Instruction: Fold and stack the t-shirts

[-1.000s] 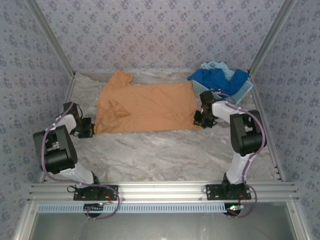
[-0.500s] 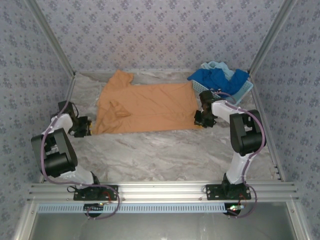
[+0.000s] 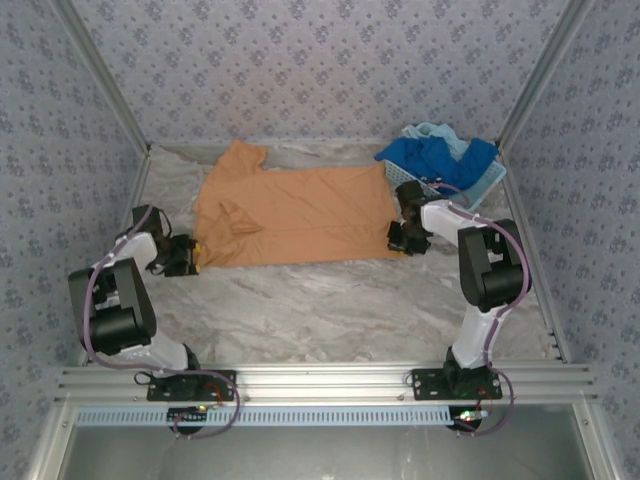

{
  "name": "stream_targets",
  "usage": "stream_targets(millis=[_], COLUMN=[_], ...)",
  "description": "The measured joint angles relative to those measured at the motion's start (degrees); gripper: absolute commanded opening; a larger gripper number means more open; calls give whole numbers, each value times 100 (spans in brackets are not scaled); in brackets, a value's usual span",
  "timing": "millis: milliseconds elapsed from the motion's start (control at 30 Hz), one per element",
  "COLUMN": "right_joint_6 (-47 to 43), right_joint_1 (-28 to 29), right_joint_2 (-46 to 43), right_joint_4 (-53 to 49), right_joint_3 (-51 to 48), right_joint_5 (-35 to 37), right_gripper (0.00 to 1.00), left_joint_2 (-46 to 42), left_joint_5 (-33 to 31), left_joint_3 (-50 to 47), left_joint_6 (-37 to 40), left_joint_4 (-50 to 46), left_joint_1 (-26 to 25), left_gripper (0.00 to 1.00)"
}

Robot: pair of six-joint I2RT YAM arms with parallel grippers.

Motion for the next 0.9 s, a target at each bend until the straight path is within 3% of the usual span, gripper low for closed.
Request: stream_targets(millis=[233, 500, 567, 633, 800, 900], right_joint_6=[0, -13, -20, -20, -20, -22], right_joint_1=[13, 13, 13, 13, 39, 42], right_joint_2=[0, 0, 0, 0, 0, 0], right_joint_4=[-28, -129, -129, -129, -127, -129], right_joint_3=[2, 11, 11, 11, 11, 11], right_joint_5=[20, 81, 83, 87, 149, 160], right_gripper=[17, 15, 15, 15, 15, 15], left_joint_2=[114, 103, 101, 55, -203, -195], left_joint_5=[-278, -476, -466, -415, -173, -74], left_joint_3=[22, 190, 190, 184, 46, -24], left_joint_6=[-9, 114, 129, 140, 48, 7], left_joint_4=[-85, -332, -376, -387, -302, -245], left_joint_1=[133, 520, 560, 555, 293, 66], left_gripper=[6, 2, 8, 29, 44, 46])
